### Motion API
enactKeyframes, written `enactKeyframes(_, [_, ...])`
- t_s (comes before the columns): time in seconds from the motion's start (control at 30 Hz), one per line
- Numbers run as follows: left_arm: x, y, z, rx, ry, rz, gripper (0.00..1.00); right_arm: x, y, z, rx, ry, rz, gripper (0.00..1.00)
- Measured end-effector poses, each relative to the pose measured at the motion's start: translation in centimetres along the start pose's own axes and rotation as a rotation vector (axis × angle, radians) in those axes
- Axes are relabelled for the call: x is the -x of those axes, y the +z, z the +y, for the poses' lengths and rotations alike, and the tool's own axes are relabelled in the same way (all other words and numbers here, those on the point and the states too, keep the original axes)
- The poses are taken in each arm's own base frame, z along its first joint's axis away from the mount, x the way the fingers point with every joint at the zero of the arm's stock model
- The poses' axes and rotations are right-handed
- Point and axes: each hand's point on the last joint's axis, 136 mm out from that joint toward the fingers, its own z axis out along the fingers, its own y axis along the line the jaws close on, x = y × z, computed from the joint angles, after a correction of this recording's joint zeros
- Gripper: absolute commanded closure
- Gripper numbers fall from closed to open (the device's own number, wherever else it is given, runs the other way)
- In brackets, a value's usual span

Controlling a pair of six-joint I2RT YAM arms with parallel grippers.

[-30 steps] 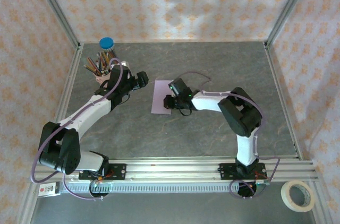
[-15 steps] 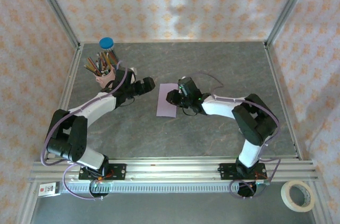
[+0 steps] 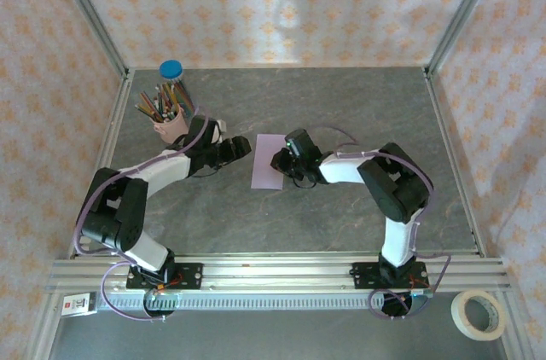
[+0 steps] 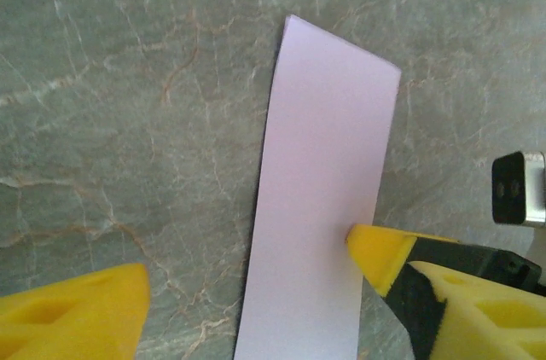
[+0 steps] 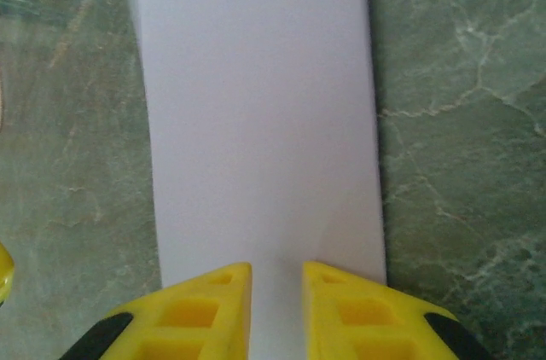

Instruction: Fold a paper plane with a square sheet of paper (pick it up from the middle)

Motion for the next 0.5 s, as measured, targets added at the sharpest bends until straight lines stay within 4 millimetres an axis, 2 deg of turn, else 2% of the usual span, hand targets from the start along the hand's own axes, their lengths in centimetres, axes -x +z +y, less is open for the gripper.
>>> enactKeyframes(0.3, [-3.2, 1.5, -0.3, -0.011, 0.013, 0.101, 0.48, 0.2, 0.3, 0.2, 0.0, -0.011, -0.001, 0.8])
enactKeyframes(0.5, [-5.6, 2.0, 0.7, 0.031, 0.011, 0.161, 0.54, 0.2, 0.3, 0.1, -0.002, -0.015, -0.001, 0.8])
